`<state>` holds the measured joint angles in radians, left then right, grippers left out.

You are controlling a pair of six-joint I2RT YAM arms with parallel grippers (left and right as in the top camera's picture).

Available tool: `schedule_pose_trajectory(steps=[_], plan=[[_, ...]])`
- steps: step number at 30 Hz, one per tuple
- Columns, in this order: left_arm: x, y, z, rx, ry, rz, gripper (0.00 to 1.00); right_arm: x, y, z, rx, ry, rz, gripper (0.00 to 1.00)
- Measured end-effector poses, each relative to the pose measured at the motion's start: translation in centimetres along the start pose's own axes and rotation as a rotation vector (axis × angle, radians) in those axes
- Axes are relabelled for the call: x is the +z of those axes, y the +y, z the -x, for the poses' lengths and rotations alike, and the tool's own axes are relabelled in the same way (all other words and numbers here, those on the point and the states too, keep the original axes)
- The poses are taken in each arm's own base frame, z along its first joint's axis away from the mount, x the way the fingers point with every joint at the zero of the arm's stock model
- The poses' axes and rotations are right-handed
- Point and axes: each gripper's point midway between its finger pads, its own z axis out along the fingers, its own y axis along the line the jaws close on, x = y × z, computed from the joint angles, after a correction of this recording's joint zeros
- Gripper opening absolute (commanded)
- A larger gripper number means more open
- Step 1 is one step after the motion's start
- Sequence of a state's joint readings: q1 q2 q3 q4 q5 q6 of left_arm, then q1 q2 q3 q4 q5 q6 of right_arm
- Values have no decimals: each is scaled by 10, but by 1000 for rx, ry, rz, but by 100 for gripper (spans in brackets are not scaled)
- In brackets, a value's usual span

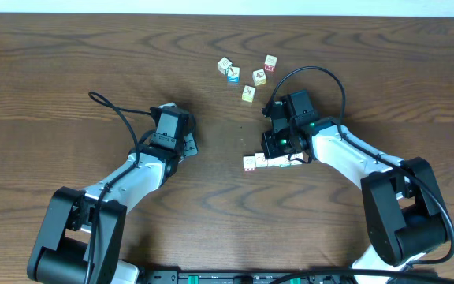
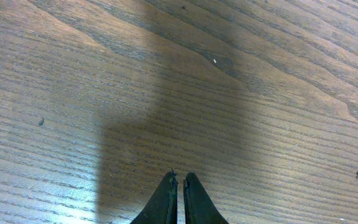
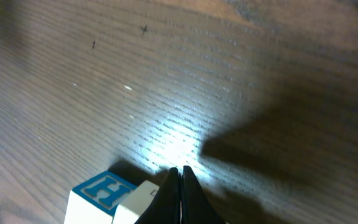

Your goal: Lift 5 blocks

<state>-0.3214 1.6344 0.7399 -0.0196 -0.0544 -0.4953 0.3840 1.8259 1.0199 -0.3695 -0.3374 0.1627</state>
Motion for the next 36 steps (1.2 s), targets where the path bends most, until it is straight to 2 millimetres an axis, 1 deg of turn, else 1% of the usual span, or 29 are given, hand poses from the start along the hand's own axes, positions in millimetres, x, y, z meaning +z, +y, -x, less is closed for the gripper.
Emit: schedule_pose_trajectory(steps=[5, 14, 20, 23, 28, 31, 36], plan=[[0, 0, 0, 0, 0, 0, 8, 0, 1, 3, -11, -13, 3, 1], [0, 0, 0, 0, 0, 0, 7, 0, 2, -3, -2, 13, 11, 1], [0, 0, 0, 0, -1, 0, 7, 0, 2, 0, -5, 1, 13, 1], [0, 0, 0, 0, 0, 0, 7, 0, 3, 5, -9, -17, 13, 1], [0, 0, 0, 0, -1, 0, 7, -4, -3, 14, -1, -39, -29, 1], [0, 0, 0, 0, -1, 0, 8, -11, -6, 23, 33, -41, -73, 1], [0, 0, 0, 0, 0, 0, 7, -24, -5, 40, 88, -59, -129, 1]])
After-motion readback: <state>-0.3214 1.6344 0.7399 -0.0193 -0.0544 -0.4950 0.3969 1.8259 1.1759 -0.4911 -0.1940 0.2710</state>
